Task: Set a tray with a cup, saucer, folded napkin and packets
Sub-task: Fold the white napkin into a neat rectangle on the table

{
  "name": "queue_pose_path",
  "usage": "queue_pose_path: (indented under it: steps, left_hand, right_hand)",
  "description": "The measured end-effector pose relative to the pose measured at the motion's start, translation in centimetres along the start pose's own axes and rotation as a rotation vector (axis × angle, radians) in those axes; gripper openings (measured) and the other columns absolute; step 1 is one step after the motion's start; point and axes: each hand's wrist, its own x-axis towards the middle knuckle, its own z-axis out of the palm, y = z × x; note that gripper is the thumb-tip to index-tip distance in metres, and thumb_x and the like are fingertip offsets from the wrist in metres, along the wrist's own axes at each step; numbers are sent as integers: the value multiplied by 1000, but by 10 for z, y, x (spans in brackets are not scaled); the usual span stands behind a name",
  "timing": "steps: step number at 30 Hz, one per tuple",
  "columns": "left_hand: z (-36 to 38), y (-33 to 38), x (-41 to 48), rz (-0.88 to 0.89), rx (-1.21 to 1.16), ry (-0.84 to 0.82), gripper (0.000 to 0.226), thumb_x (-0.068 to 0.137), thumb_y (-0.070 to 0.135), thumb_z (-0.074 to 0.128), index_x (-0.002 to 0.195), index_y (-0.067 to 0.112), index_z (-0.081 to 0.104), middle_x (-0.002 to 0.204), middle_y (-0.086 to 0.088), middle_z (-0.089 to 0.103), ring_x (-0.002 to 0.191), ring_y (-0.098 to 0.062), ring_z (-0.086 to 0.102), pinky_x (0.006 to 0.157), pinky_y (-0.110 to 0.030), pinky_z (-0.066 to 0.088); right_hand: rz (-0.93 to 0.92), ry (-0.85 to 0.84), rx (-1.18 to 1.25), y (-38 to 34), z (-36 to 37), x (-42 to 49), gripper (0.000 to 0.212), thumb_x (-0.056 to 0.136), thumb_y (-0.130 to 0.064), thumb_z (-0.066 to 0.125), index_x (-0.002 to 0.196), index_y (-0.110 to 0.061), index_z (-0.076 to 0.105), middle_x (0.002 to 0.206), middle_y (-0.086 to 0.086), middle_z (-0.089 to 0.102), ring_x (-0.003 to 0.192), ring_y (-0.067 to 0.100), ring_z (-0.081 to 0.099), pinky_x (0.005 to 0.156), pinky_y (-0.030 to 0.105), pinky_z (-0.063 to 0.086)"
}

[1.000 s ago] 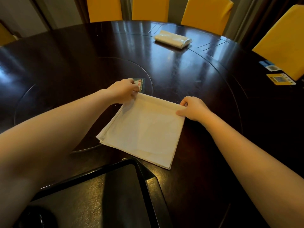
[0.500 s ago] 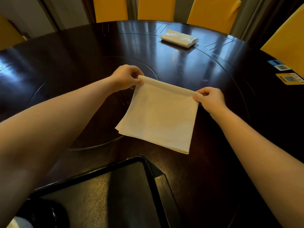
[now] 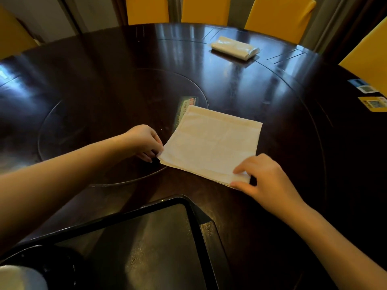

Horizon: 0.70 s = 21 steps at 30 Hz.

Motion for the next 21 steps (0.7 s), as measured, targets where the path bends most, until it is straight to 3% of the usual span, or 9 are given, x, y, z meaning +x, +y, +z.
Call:
queue_pose_path:
  steps: [5,11,17,21]
  left_hand:
    - [3,2,-9,-20,-82,-2,12,82,18,68,82,7,62,80,-10,64,69,-18,63,44,-24,53]
    - [3,4,-18,-71,-148,-60,5,80,3,67,80,5,63,81,-13,63,67,-19,62,39,-20,52]
    - [2,11,-22,-62,-166,-69,16,80,13,70,90,3,61,77,-13,64,60,-17,62,38,-19,51]
    - [5,15,-22,-75,-150,-70,11,77,5,71,84,3,62,73,-13,64,57,-17,63,37,-19,50]
  right_hand:
    - [-41,-2,-90,-3,6,-8,26,77,-39,70,98,-24,67,102,-10,63,96,11,52,81,30,45]
    - [-53,118,-26,-3,6,-13,7,79,-21,72,84,-16,71,86,-5,68,84,14,57,72,35,51]
    - [-117,237,-72,-5,8,-17,7,78,-14,72,84,-12,72,80,0,69,76,18,59,64,33,52]
    - [-150,295,-126,-2,8,-19,9,79,-15,71,87,-11,71,80,2,69,73,19,59,61,33,51]
